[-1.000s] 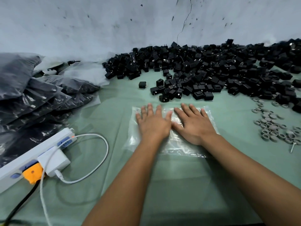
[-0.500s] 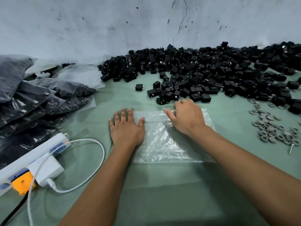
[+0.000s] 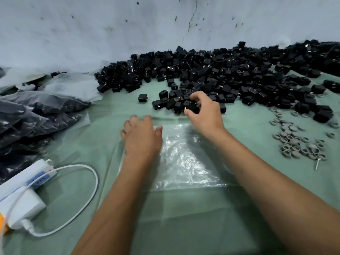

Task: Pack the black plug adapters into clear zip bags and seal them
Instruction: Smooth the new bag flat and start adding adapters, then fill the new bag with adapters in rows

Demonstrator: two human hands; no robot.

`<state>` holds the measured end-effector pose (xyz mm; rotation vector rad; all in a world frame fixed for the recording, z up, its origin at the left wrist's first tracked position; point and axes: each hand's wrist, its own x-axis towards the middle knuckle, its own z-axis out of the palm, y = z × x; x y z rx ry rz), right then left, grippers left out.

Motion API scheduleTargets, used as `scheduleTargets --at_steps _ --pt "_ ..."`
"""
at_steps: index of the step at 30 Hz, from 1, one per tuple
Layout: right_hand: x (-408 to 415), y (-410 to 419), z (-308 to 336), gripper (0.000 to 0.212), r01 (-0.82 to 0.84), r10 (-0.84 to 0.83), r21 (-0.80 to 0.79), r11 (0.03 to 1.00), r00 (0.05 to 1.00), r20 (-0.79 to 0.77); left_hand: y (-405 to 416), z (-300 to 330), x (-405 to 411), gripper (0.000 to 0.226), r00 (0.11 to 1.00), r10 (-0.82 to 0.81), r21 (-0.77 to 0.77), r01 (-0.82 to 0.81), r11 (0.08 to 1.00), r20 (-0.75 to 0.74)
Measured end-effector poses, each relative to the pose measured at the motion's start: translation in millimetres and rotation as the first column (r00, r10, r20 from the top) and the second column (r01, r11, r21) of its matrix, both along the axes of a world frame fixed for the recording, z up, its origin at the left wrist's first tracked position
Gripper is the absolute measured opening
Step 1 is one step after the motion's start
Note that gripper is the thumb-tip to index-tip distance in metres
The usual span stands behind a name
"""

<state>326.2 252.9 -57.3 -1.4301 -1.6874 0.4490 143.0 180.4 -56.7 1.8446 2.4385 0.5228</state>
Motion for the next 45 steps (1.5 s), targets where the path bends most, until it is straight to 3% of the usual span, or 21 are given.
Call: scheduleTargets --at_steps 2,4,7,10,12,16,17,20,22,26,32,37,41,45 --pt "36 -10 -3 0.023 0.123 -0.135 -0.066 0.990 0.965 -0.227 7 6 37 0.035 0.939 -0.328 0.167 0.309 0.936 0.102" --pt "71 -20 -9 0.016 0.218 -0.249 -0.132 0.967 0.916 -0.314 16 10 75 0.030 0.802 -0.587 0.133 0.573 0.808 0.111" --pt "104 -33 -19 0.029 0.169 -0.269 -0.240 0.956 0.828 -0.491 29 17 116 0.041 0.634 -0.766 -0.077 0.774 0.629 0.106" --pt "115 -40 -20 0.022 -0.007 -0.200 -0.266 0.964 0.640 -0.742 38 21 134 0.049 0.539 -0.834 -0.185 0.837 0.515 0.115" --pt "119 -44 -20 0.016 -0.041 -0.163 -0.228 0.973 0.577 -0.800 40 24 135 0.046 0.516 -0.847 -0.197 0.850 0.488 0.128" --pt "120 -51 -20 0.011 -0.085 -0.059 -0.166 0.983 0.702 -0.710 40 28 128 0.027 0.535 -0.836 -0.150 0.843 0.517 0.126" --pt "120 -53 -18 0.012 -0.173 -0.008 -0.166 0.971 0.669 -0.743 40 29 126 0.024 0.546 -0.827 -0.125 0.837 0.533 0.136" --pt "117 -58 -10 0.016 -0.464 0.084 -0.128 0.876 0.409 -0.908 37 26 121 0.019 0.569 -0.806 -0.034 0.820 0.572 0.161" --pt "117 -61 -7 0.014 -0.552 0.111 -0.110 0.826 0.352 -0.929 34 22 118 0.016 0.580 -0.798 0.035 0.805 0.593 0.165" --pt "115 -63 -12 0.032 -0.618 0.163 -0.175 0.767 0.452 -0.877 29 16 111 0.011 0.596 -0.796 0.092 0.791 0.605 0.105" --pt "108 -61 -19 0.024 -0.567 0.233 -0.294 0.770 0.678 -0.697 24 27 93 0.017 0.597 -0.796 0.124 0.786 0.606 0.102" --pt "107 -63 -14 0.022 -0.434 0.363 -0.271 0.859 0.890 -0.275 22 57 87 0.016 0.584 -0.808 0.294 0.761 0.578 0.078" --pt "105 -68 -2 0.025 -0.472 0.452 -0.259 0.843 0.882 -0.136 20 79 85 0.016 0.535 -0.844 0.335 0.788 0.516 0.042" --pt "92 -75 23 0.035 -0.636 0.645 -0.475 0.608 0.745 -0.173 8 86 96 0.014 0.432 -0.902 0.266 0.871 0.412 -0.019"
